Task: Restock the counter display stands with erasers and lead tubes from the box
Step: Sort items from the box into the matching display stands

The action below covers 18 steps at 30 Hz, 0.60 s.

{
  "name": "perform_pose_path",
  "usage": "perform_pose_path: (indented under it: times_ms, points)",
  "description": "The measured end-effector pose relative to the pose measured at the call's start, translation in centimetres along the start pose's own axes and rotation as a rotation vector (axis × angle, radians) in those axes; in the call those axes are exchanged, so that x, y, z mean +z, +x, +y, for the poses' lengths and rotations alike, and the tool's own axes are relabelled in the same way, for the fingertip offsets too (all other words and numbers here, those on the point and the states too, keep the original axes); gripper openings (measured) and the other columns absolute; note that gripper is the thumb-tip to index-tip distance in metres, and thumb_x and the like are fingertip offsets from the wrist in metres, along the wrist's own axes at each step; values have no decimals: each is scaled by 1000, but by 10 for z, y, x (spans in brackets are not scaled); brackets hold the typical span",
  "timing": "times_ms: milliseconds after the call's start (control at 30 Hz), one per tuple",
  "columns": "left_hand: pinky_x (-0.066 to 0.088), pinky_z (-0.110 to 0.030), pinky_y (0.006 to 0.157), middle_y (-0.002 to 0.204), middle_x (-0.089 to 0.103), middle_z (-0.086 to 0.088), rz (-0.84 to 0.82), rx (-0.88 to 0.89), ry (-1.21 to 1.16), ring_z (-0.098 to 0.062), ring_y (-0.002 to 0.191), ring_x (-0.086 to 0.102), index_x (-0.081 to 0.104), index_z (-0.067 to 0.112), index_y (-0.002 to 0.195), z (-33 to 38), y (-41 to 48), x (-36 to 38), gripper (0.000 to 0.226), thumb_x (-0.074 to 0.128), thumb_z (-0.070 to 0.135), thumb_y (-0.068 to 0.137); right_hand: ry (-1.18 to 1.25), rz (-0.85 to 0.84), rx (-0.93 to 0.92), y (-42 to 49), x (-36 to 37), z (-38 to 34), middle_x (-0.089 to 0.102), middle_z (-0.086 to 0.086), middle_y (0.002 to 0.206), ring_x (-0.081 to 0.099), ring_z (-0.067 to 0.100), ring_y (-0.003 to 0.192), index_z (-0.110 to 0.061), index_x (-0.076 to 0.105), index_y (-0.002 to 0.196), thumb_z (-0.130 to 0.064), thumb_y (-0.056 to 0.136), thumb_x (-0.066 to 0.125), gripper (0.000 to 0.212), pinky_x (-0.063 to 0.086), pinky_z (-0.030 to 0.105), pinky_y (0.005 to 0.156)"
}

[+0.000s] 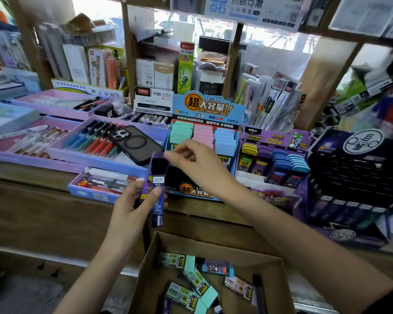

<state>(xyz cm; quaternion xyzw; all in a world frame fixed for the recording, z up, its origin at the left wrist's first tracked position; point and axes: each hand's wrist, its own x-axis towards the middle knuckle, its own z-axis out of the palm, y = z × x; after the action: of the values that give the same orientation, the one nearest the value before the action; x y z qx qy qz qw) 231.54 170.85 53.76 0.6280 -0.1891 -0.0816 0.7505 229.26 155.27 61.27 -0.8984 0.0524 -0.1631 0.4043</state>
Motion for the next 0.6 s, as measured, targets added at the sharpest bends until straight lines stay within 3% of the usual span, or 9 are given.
perform_pose_path:
  times_ms: [67,167,300,400,600]
  points:
    - [51,-16,60,76,70,-5,-35,14,5,-12,70,67,62,5,93,2,-3,8,27,61,28,79,119,-57,96,-17,2,3,59,-8,82,52,-5,69,-20,59,96,-43,82,66,27,42,13,65]
    - [50,-15,65,82,68,-9,-86,35,32,-10,72,66,61,0,97,4,-8,20,35,61,30,77,249,-70,171,-33,-1,9,62,2,82,59,9,72,-11,60,101,-29,83,69,27,48,27,67]
    - [49,-25,68,85,66,-14,-125,33,55,-18,76,64,62,5,96,5,-13,38,37,59,36,77,387,-21,191,-51,-17,20,64,3,80,61,3,62,-8,61,103,-18,88,64,18,51,19,58]
    - [47,-36,70,83,66,-11,-147,13,62,-22,77,59,63,14,93,3,-15,51,29,56,39,80,430,52,182,-64,-33,30,61,-1,74,60,2,60,-16,60,92,-14,90,61,3,50,17,58]
    - [49,-15,55,73,71,1,-215,-13,46,-7,63,63,59,15,90,-7,-16,84,11,50,22,91,331,175,176,-95,-88,59,61,1,77,63,7,65,-13,58,91,-16,89,63,7,50,19,59]
